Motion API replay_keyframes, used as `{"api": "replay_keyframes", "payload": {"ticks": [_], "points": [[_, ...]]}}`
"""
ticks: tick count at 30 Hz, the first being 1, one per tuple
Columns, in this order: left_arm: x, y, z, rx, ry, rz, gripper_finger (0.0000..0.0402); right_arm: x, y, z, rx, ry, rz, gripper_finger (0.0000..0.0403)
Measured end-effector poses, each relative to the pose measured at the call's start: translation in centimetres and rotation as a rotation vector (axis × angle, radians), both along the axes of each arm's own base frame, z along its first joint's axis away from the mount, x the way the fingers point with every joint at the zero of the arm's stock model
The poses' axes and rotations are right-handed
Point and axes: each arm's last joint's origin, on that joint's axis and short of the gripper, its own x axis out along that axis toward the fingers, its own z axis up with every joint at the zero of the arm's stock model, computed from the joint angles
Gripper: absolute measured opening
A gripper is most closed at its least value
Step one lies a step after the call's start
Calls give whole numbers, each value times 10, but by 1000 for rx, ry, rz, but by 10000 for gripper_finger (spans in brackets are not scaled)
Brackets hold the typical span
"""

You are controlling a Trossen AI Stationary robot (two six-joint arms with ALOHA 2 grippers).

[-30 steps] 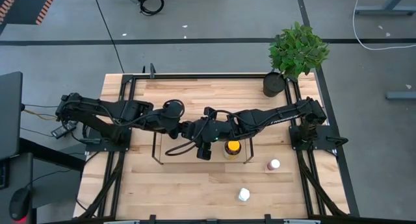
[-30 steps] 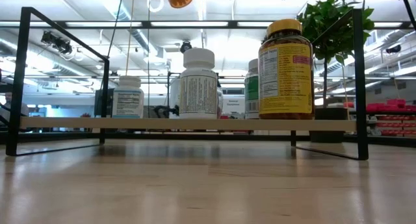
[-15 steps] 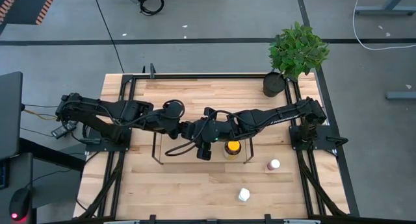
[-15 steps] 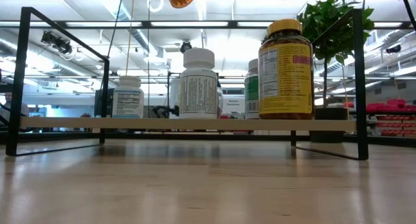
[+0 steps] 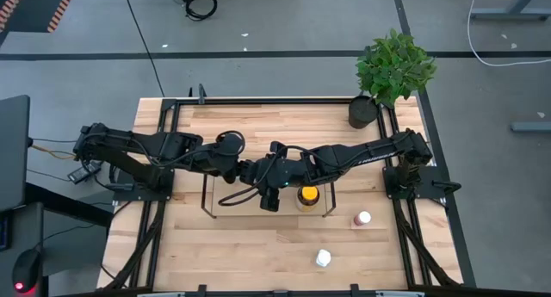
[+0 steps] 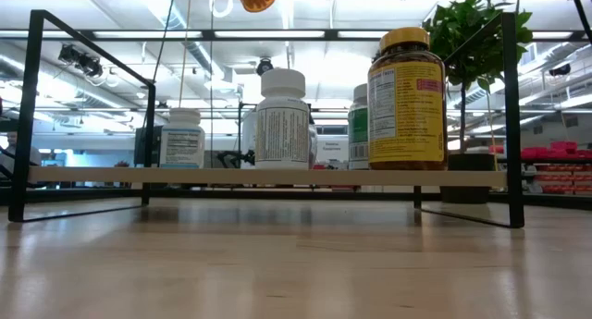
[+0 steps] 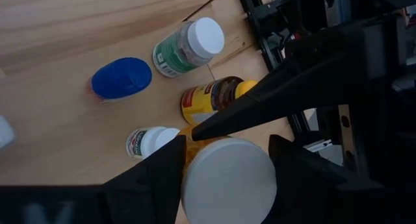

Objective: Pick and place medicine bottles onto shelf by color
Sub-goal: Put the orange medicine bottle on the shelf

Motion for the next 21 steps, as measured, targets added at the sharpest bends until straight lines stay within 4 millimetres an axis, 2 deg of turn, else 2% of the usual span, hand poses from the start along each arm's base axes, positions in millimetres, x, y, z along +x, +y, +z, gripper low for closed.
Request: {"api": "replay_keyframes", "payload": {"ticks": [13, 21], "points": [[-7, 3, 3, 6, 9, -5, 211, -2, -1, -2, -9, 32, -1, 232], [-7, 2, 3, 17, 23, -76, 205, -9, -2, -9, -27, 135, 1, 233]]}}
